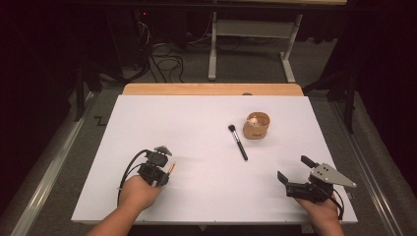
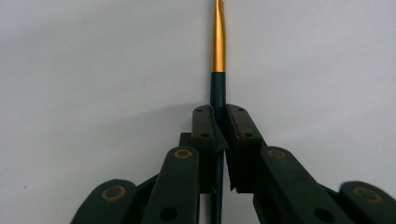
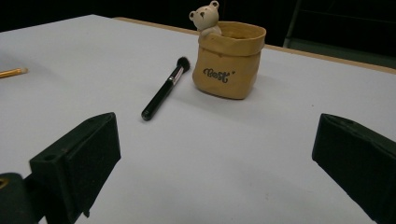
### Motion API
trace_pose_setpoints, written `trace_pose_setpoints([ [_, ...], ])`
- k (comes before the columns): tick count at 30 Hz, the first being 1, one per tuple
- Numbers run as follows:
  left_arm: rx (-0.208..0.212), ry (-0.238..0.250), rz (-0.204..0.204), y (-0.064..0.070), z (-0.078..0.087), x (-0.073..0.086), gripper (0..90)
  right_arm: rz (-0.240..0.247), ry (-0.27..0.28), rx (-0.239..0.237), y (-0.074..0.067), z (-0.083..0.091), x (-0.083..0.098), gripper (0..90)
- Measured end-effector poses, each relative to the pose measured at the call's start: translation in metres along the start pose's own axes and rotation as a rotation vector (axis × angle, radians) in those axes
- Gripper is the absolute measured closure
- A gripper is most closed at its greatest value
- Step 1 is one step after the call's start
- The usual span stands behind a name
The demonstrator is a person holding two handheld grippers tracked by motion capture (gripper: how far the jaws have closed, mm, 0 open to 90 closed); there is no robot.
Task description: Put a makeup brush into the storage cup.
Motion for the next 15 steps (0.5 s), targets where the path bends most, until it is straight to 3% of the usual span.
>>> trace_pose_setpoints([
  [9,0.022,0.039,-0.013,-0.0012,0.0012,0.0025,83.2,-0.004,0.001,0.002,0.0001,0.0007,-0.0003,2.0],
  [13,0.065,0.082,-0.012,-0.002,0.0044,0.0038,83.2,-0.007,0.002,0.004,0.0009,0.0008,-0.0001,2.0],
  [15,0.083,0.116,-0.036,-0.0008,0.0079,0.003,83.2,-0.008,0.002,0.004,0.0009,0.0007,0.0,2.0],
])
Point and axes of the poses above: each handheld gripper's, and its own axes: z roughly backward along the jaws, x roughly out of its underside, y roughly to its right, the point moved 8 cm from there along -z, roughly forward along the jaws, and after that the axes turned 9 degrees about z, right-handed, at the moved point
